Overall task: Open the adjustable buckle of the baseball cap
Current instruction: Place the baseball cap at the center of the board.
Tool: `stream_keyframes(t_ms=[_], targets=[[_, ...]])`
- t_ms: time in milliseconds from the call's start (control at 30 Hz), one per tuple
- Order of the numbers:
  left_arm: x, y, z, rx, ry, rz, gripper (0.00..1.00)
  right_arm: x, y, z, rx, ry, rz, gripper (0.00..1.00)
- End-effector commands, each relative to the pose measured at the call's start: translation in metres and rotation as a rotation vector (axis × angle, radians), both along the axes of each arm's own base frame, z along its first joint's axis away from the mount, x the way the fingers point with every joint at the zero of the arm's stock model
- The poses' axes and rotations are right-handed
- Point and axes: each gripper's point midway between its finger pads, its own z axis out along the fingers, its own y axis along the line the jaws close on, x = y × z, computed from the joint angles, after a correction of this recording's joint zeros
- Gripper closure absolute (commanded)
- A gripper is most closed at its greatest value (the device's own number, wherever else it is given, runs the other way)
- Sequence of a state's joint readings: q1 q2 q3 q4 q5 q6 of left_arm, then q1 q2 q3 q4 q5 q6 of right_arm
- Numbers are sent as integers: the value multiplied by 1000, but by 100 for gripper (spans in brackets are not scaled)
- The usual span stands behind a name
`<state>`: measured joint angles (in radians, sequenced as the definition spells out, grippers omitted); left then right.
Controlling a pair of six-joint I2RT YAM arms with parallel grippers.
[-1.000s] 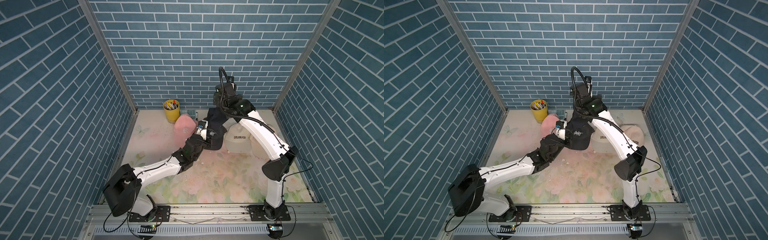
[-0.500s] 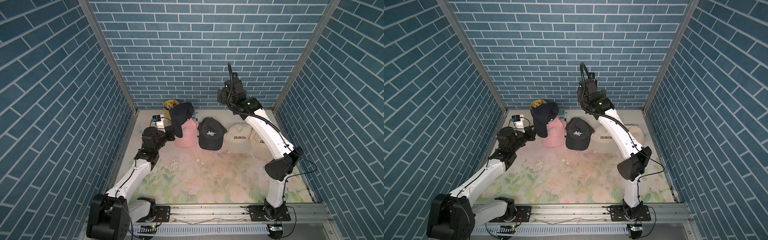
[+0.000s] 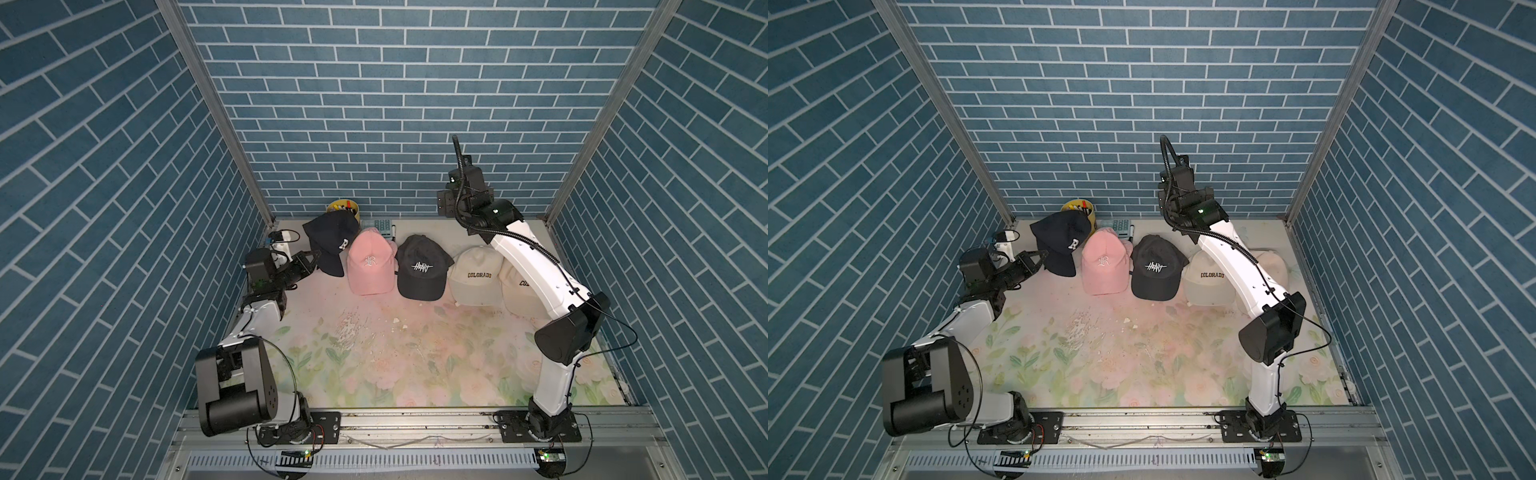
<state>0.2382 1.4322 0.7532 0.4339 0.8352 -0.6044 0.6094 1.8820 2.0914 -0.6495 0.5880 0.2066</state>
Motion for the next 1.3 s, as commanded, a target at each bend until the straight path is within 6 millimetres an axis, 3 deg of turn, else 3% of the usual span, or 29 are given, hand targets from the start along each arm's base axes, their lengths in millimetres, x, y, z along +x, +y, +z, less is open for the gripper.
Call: stream_keyframes(t_ms=[0,133,467,533,667,767,900,1000,1033,1133,1167,1233,1267], targets=[[0,-13,-5,-62,-30,-99,100,-5,-14,21,0,-46,-16,1],[2,0,-47,-43,75,-63,100,-3,-15,16,-5,-33,-16,1],[5,40,-101,23,257,-73,100,1,-13,6,-8,-12,11,1],[6,47,-114,58,302,-61,88,1,-13,3,-12,-4,16,1],[5,73,-143,185,413,32,76,-1,-15,-1,-13,0,20,1],[3,99,-148,312,466,148,64,-2,-17,-9,-4,13,24,1],[-2,133,-130,460,464,319,52,-3,-30,-30,4,34,-10,1],[-14,153,-94,594,370,485,44,-8,-47,-54,37,18,-26,1],[-20,156,-80,647,319,547,37,-10,-56,-64,41,-3,-35,1],[-34,141,-42,731,114,636,16,-16,-90,-106,44,-7,-50,1],[-37,135,-32,745,57,660,14,-19,-106,-120,44,22,-81,1],[-43,124,-16,752,-43,703,6,-28,-143,-146,59,93,-157,1],[-49,121,-22,754,-49,717,4,-32,-159,-151,58,88,-195,1]])
